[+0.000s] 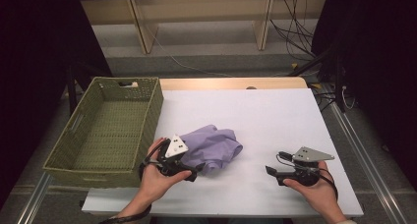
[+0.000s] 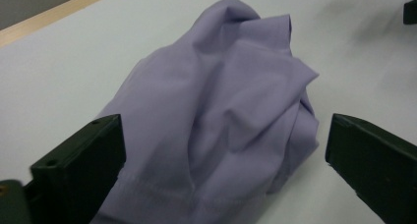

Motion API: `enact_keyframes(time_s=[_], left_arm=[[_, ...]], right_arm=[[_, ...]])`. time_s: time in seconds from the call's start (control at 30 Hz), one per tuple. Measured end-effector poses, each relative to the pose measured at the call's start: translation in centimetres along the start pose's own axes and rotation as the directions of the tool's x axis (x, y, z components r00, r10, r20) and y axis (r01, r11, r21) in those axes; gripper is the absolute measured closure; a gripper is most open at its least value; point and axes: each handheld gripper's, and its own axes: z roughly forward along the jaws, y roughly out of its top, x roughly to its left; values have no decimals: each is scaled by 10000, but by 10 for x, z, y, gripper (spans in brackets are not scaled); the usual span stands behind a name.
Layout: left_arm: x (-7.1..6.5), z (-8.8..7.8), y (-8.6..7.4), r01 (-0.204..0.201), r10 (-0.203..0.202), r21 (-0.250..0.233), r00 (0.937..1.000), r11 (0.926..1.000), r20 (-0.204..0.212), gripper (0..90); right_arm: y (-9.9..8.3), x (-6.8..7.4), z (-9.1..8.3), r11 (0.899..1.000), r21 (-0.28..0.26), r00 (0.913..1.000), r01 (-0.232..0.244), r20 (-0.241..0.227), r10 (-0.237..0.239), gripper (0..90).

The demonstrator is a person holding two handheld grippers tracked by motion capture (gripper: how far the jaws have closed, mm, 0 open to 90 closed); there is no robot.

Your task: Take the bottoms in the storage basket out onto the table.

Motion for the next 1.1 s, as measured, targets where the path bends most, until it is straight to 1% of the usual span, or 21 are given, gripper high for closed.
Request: enact_keyframes(time_s=[0.17,0.23,0.43,0.67,0.87,1.1], left_arm=[[1,-7,-7,35,-36,-16,9999,10000,-133,0],[2,-8,-10,171,-172,-109,9997,9998,-163,0],[3,-13,-14,266,-269,-200,9995,9994,-140,0],[2,-14,-15,231,-234,-232,9997,9995,-122,0],[-2,-13,-13,148,-151,-213,9998,9997,-160,0],[-2,-11,-14,119,-121,-98,9997,9999,-207,0]], right_arm=[[0,-1,0,10000,-14,10000,-42,23,42,246],[0,-2,0,10000,-5,10000,-65,31,65,246],[0,-2,0,10000,2,10000,-74,16,74,246],[1,-2,1,10000,-2,10000,-31,-14,31,246],[0,-1,-1,10000,-32,10000,65,-13,-65,245],[0,-1,-1,10000,-44,10000,82,-53,-82,244]])
